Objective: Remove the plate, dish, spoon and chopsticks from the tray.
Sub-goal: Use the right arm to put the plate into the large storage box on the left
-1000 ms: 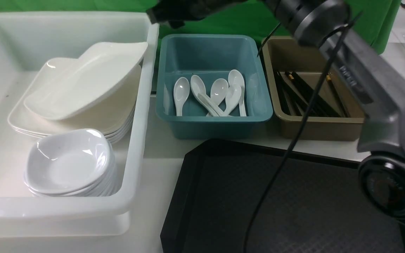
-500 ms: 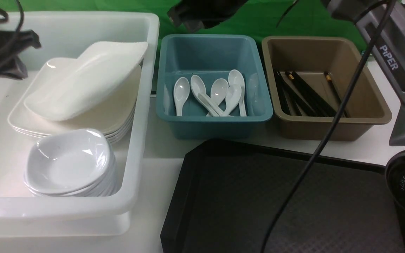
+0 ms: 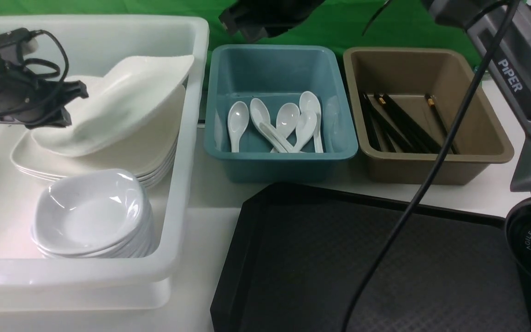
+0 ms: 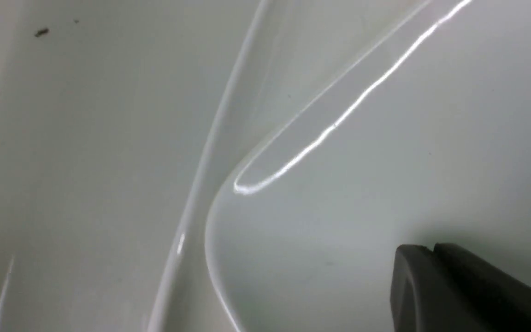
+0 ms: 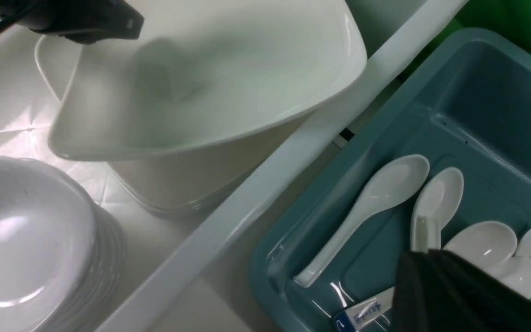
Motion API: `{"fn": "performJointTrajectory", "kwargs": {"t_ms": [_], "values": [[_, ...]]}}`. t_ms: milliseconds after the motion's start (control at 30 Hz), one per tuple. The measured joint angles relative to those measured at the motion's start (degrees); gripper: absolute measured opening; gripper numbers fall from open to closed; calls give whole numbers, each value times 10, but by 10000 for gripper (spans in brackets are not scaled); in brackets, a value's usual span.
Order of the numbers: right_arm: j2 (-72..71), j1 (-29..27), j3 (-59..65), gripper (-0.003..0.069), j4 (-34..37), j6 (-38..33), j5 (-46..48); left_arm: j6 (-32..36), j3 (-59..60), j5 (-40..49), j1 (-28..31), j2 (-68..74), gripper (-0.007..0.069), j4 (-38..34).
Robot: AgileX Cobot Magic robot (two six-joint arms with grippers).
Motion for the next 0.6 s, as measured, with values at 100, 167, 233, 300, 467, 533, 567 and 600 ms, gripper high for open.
{"fn": "performJointTrajectory", "kwargs": {"t_ms": [100, 167, 233, 300, 467, 533, 567, 600], "values": [[0, 0, 0, 27, 0, 0, 0, -6, -1, 4, 6, 5, 10, 7], [0, 0, 0, 30, 0, 0, 0, -34, -1, 17, 15, 6, 10, 31], [0, 0, 0, 32, 0, -1, 0, -66, -1, 31, 27, 6, 10, 62], [0, 0, 0, 32, 0, -1, 0, -81, -2, 48, 39, 6, 10, 76], [0, 0, 0, 34, 0, -1, 0, -86, -3, 83, 52, 6, 10, 76], [0, 0, 0, 34, 0, -1, 0, -84, -4, 92, 52, 6, 10, 75], [0, 0, 0, 34, 0, -1, 0, -83, -4, 96, 52, 6, 10, 74], [0, 0, 0, 34, 0, -1, 0, -83, -4, 100, 52, 4, 10, 73]]}}
